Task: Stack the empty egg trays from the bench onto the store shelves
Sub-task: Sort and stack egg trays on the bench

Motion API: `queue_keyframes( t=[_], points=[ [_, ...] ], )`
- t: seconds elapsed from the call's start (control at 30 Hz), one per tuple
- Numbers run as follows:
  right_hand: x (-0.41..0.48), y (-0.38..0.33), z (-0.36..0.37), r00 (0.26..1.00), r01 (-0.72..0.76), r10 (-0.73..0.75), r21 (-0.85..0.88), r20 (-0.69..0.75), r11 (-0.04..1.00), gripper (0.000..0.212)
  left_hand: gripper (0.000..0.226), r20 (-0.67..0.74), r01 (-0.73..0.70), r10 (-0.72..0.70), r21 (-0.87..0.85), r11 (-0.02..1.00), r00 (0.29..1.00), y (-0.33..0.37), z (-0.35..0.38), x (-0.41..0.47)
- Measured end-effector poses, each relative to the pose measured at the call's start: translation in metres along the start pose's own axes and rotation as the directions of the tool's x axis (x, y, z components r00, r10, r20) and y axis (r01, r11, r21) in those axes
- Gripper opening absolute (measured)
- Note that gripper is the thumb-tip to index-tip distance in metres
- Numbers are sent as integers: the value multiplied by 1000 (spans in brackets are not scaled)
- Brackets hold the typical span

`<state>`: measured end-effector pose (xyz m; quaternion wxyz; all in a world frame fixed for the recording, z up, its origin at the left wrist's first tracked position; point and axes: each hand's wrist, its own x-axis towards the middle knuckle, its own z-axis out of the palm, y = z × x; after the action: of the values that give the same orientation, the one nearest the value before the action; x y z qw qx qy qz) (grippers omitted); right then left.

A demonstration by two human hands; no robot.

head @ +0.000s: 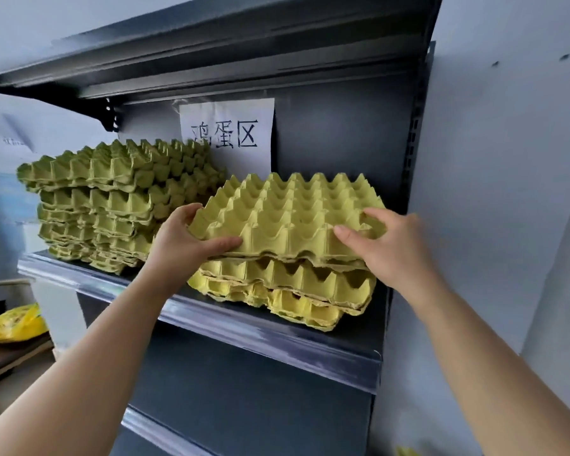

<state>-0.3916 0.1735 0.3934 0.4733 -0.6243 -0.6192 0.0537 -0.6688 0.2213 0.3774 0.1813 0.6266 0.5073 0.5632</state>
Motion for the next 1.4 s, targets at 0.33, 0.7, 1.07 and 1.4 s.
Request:
queue_keyframes(
  t=[0.33,0.7,1.07,1.4],
  points=[
    [-13,-22,44,996,-73,64,-166,-57,983,69,108,188,99,-77,-112,989,979,-48,-16,40],
    [-13,-23,49,996,-90,79,-266,-49,960,73,101,279,31,-49,67,997,959,-58,-15,52],
    [-76,-12,20,979,43,-114,-379,-167,925,50,42,126,-631,621,241,737,773,-12,29,-22],
    [-189,109,-85,958,-217,101,-449,-268,867,38,36,338,-760,759,-164,629,556,37,166,-172]
  ],
)
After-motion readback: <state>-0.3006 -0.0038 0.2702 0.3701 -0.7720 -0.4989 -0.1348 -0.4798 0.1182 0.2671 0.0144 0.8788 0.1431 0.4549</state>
